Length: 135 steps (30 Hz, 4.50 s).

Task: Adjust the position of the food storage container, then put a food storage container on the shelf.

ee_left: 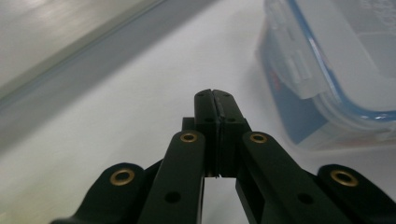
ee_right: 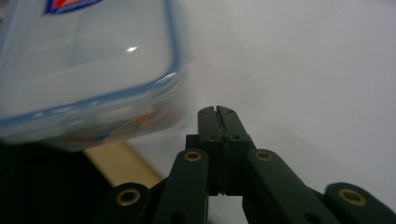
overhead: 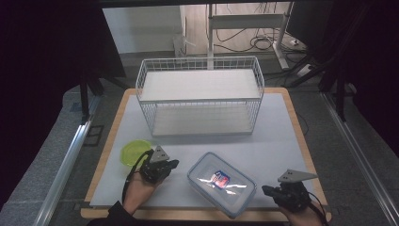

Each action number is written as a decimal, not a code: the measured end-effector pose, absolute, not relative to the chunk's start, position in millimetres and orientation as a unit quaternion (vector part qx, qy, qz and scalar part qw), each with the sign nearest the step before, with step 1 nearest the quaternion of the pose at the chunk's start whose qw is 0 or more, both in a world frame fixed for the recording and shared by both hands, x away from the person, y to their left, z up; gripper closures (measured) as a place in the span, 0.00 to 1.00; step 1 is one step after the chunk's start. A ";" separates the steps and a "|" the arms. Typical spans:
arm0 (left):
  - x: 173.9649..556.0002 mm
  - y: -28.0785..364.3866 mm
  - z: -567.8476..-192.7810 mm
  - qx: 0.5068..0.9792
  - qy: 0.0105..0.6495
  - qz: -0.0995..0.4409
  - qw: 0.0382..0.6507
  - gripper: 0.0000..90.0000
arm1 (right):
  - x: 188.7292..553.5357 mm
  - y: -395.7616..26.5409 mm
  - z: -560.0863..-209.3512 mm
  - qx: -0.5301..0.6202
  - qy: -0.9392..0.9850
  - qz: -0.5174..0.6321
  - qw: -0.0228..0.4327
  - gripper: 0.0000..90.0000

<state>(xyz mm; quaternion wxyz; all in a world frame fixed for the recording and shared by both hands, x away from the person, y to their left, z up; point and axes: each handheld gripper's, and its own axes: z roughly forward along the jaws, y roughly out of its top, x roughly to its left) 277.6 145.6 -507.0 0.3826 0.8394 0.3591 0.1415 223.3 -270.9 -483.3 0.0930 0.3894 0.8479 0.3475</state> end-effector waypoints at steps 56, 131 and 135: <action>248.6 171.8 -506.9 0.836 0.357 0.190 0.371 0.68 | 296.4 -232.8 -483.6 0.347 0.858 0.356 0.128 0.76; 322.1 130.4 -514.9 0.804 0.391 -0.064 0.444 0.00 | 330.7 -202.8 -492.7 0.374 0.832 0.407 -0.038 0.09; 322.7 131.3 -516.4 0.802 0.396 -0.080 0.440 0.00 | 337.0 -205.6 -499.6 0.396 0.815 0.415 -0.087 0.11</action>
